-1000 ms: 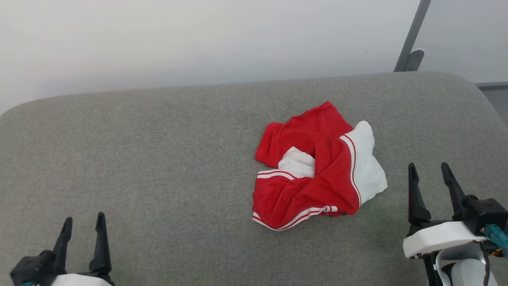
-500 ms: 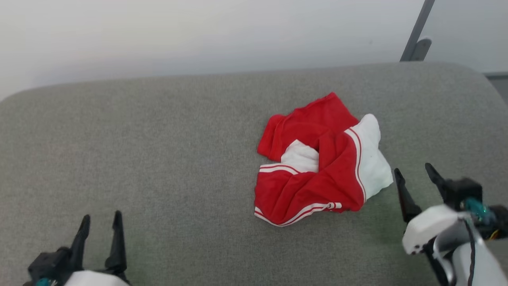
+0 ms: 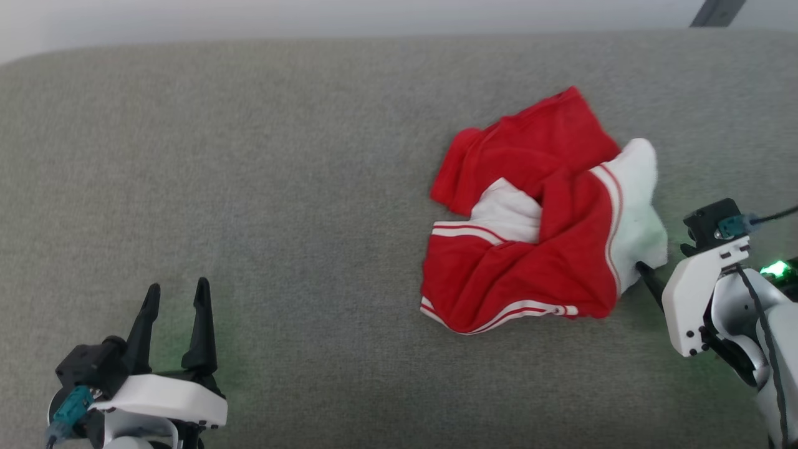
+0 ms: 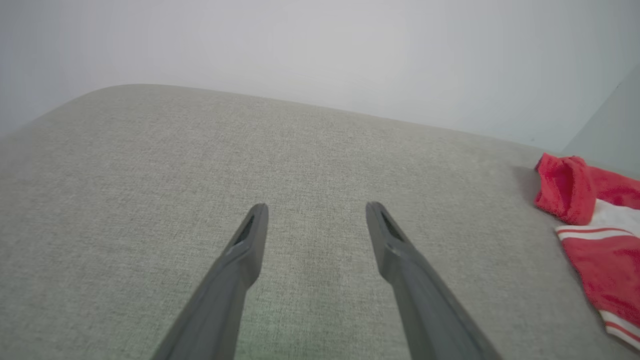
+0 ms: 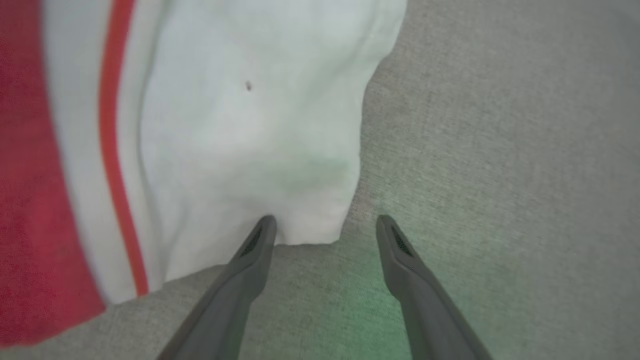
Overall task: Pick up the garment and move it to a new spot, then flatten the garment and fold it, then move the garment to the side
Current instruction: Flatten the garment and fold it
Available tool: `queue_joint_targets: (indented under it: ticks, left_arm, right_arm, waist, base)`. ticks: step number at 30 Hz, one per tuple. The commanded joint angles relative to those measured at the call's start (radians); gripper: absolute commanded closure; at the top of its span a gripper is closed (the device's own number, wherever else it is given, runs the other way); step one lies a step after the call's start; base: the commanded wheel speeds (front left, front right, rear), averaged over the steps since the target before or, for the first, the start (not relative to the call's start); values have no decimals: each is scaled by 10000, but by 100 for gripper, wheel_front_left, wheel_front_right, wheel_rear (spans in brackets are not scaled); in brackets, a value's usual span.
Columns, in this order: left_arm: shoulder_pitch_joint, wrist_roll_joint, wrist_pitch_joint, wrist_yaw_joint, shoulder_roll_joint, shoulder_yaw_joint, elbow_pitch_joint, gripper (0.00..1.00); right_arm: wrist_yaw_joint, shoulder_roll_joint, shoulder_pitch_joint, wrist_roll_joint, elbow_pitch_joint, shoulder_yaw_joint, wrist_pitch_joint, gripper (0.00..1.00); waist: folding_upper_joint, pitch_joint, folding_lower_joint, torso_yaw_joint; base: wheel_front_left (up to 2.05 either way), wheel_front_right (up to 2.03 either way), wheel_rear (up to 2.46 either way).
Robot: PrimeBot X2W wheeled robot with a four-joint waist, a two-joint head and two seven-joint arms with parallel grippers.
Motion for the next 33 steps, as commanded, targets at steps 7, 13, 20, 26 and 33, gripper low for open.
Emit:
queue_joint_targets:
  ticks: [7,13,20,26,33]
  left_arm:
    - [-469,-175,-52,-21,-43,-68,92,0]
    - [-555,-220,-52,-21,-12,-20,124,0]
    - [-481,-246,-52,-22,109,-28,96,0]
    - [-403,-263,-52,-22,253,-161,33,0]
    - [-362,-302,-54,-22,345,-276,91,0]
  right_arm:
    - [-7,-317,-232,774,68,687,741,59]
    - [-31,-424,-369,749,73,505,501,100]
    - [-25,-640,188,490,-399,-630,112,100]
    - [-22,-886,1497,293,-906,-2453,242,100]
    - [-16,-626,2589,-164,-948,-4143,247,100]
  waist:
    - [0,620,0,353]
    - [0,712,0,185]
    - [0,496,0,-208]
    - [0,400,0,-453]
    - [0,345,0,-602]
  base:
    - [0,0,0]
    - [0,0,0]
    - [0,0,0]
    - [0,0,0]
    - [0,0,0]
